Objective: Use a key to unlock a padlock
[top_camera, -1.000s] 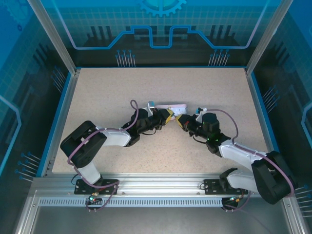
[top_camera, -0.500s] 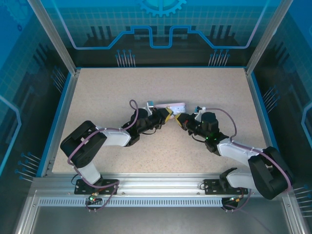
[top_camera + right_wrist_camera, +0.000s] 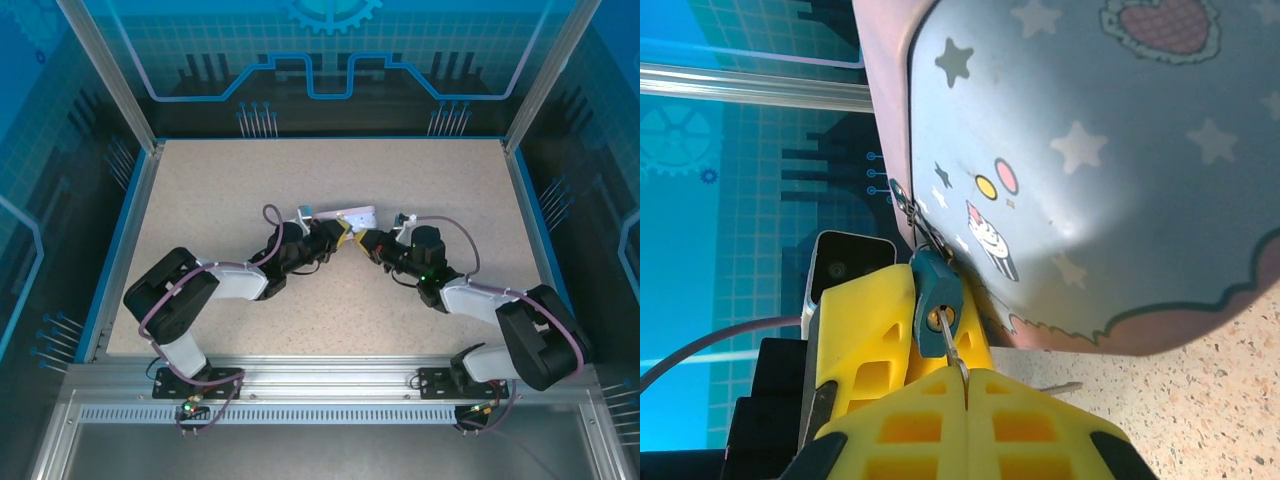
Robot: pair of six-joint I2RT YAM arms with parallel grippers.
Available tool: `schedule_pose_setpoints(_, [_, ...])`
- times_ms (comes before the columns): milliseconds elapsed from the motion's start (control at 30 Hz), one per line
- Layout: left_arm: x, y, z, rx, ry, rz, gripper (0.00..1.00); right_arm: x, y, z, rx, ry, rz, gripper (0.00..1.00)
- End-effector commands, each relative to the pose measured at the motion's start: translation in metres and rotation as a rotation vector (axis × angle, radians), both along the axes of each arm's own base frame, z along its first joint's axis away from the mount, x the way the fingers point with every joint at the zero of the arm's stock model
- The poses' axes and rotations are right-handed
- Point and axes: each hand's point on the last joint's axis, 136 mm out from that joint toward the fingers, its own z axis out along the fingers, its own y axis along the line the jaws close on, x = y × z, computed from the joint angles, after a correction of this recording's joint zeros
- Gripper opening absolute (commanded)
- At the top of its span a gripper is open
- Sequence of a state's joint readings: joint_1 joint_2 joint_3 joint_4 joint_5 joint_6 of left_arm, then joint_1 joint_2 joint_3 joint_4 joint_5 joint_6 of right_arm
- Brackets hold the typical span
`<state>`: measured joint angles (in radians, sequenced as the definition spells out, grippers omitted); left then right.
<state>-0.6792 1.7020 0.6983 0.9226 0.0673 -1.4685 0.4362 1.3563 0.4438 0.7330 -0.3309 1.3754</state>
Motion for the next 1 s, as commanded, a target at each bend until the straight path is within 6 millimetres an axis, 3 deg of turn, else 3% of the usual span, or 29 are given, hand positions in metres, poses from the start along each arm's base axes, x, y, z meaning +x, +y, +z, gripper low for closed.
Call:
schedule_pose_setpoints(0, [-0.025, -0.024, 0.057, -0.13, -0.131, -0.142, 0.0, 0.005, 0.002, 0.012, -0.019, -0.057, 0.039, 0.0])
schedule_pose_setpoints(367, [-0.023, -0.025, 0.05, -0.118, -0.119, -0.139, 0.0, 0.007, 0.009, 0.029, 0.07, -0.075, 0.078, 0.0])
schedule_pose_setpoints(767, [-0.023, -0.026, 0.05, -0.105, -0.113, -0.14, 0.0, 0.0, 0.0, 0.014, -0.206, -0.137, 0.126, 0.0])
schedule_pose_setpoints(967, [-0.024, -0.025, 0.051, -0.098, -0.118, -0.142, 0.0, 0.009, -0.005, 0.009, -0.181, -0.127, 0.113, 0.0])
